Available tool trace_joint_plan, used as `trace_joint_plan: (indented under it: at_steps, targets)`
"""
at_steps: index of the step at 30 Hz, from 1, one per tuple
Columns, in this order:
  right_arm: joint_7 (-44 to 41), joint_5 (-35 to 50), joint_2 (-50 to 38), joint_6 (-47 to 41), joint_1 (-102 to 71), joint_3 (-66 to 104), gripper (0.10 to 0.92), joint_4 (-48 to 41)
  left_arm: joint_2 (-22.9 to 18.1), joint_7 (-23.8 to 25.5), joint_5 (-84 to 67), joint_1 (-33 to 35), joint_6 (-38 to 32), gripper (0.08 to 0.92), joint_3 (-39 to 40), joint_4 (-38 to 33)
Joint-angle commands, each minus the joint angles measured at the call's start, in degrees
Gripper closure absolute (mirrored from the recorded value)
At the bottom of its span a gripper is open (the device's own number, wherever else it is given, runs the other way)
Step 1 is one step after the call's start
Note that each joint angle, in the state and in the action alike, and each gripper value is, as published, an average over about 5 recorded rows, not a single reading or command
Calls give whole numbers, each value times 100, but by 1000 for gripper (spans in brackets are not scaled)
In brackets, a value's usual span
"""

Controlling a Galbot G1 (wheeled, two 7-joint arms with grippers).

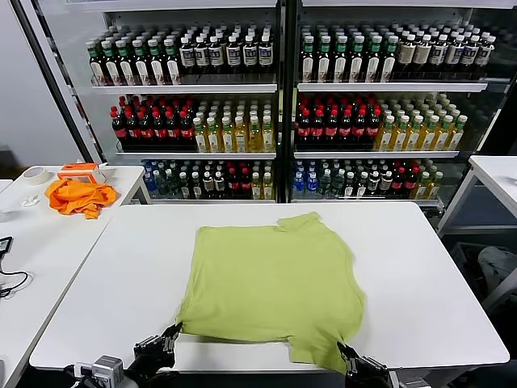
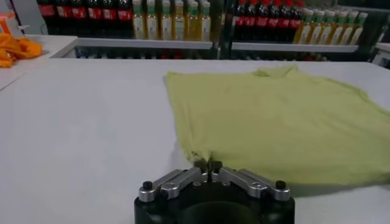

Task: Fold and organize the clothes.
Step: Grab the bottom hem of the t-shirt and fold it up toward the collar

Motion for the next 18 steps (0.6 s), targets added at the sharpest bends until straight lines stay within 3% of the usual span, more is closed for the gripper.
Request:
trace_joint_plan:
  at_steps: [1, 18]
  targets:
    - [30, 189, -96, -56, 377, 243, 920, 23, 56, -30, -58, 322, -10, 918, -197, -292]
    - [350, 1057, -7, -622, 3541, -1211, 920, -1777, 166, 803, -908, -2493, -356, 918, 357, 1730]
